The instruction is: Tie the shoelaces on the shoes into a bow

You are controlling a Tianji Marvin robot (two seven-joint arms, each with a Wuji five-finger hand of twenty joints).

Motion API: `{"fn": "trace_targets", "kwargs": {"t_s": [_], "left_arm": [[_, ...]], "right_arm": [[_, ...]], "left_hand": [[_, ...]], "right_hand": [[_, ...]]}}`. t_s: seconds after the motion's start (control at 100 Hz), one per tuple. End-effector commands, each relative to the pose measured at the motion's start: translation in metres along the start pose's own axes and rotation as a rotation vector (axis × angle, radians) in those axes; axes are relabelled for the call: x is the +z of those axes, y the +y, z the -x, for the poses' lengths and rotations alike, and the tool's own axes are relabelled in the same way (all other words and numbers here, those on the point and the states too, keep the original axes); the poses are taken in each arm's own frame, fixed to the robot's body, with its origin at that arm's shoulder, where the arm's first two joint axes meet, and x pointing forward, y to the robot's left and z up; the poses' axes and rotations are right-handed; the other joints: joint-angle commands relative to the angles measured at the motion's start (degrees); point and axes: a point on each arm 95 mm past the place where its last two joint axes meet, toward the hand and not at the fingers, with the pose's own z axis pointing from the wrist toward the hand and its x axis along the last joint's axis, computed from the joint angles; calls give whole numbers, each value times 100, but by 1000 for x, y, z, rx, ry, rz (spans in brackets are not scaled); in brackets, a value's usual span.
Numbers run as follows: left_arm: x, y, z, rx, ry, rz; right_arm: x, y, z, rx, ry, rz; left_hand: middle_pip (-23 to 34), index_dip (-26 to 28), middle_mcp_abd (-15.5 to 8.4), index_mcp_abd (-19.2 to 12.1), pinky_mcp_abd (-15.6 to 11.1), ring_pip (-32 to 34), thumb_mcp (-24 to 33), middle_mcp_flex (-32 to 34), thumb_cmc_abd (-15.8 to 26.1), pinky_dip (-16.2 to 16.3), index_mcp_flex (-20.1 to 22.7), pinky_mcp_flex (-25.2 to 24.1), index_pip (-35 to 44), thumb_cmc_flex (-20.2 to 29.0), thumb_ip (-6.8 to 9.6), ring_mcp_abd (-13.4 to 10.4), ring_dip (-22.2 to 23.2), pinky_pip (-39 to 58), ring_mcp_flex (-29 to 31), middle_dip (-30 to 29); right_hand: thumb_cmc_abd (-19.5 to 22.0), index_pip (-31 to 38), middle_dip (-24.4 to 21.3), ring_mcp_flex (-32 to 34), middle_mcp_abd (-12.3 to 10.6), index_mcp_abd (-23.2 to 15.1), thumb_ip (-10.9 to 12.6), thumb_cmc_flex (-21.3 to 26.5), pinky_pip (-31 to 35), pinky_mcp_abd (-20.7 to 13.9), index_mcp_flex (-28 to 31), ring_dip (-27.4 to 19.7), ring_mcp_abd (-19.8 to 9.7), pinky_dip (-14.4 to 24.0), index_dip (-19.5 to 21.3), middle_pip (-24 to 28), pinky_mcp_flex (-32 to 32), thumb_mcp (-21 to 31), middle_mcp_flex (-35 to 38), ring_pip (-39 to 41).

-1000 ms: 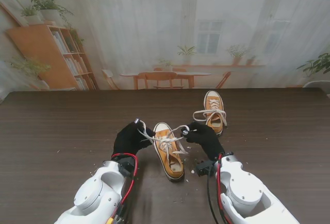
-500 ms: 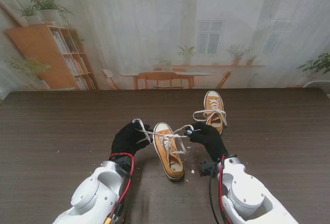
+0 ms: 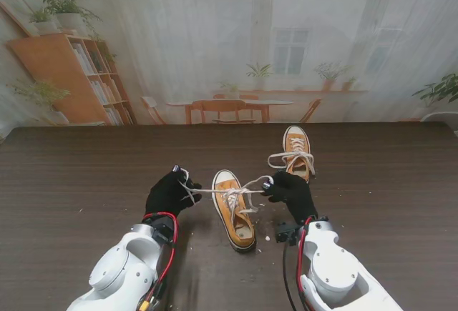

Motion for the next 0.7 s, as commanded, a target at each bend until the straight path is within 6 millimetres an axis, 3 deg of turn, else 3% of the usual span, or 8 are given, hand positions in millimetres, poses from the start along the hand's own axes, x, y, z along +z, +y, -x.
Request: {"fn": "trace_targets", "kwargs": {"t_s": [0.0, 0.34, 0.54, 0.59, 0.69], "left_arm": [[-2, -3, -4, 3, 0, -12], [-5, -30, -6, 65, -10, -106], [-10, -36, -3, 80, -23, -127], [-11, -38, -2, 86, -28, -133], [-12, -37, 0, 98, -36, -153]], "right_arm": [[-3, -1, 3, -6, -11, 5], [-9, 10, 16, -42, -72, 139], [-14, 17, 22, -65, -93, 176], [-15, 20, 24, -69, -97, 187], [-15, 24, 27, -83, -105, 209]], "left_hand": [[132, 150, 32, -115, -46, 152, -139, 178, 197, 101, -71, 45, 240, 234, 83, 35, 224, 195, 156, 144], [143, 108, 0, -99, 79, 174, -160, 282, 189, 136, -47, 223, 293, 270, 75, 73, 202, 278, 295, 157], [412, 163, -43, -15, 95, 336, -172, 293, 251, 167, -116, 235, 384, 282, 83, 87, 292, 300, 300, 366], [414, 162, 107, -10, 97, 347, -180, 263, 257, 174, -130, 233, 396, 294, 83, 93, 306, 305, 293, 391], [405, 155, 86, -3, 91, 337, -188, 231, 275, 181, -158, 220, 399, 310, 82, 100, 311, 311, 260, 407]], "right_hand": [[-91, 368, 134, 193, 59, -104, 67, 58, 158, 51, -32, 96, -25, 99, 272, 170, 56, 307, 52, 131], [-256, 563, 206, 451, 187, -31, 68, 121, 529, 170, 108, 191, 9, 255, 137, 375, 383, 412, 230, 544], [-327, 742, 398, 464, 333, 47, 63, 170, 781, 244, -31, 289, 47, 427, 101, 512, 464, 508, 166, 878], [-338, 768, 420, 486, 336, 66, 64, 184, 818, 256, -32, 303, 56, 457, 78, 529, 497, 518, 180, 925], [-345, 798, 441, 507, 340, 64, 64, 192, 866, 259, -17, 316, 63, 494, 35, 539, 539, 525, 195, 974]]}}
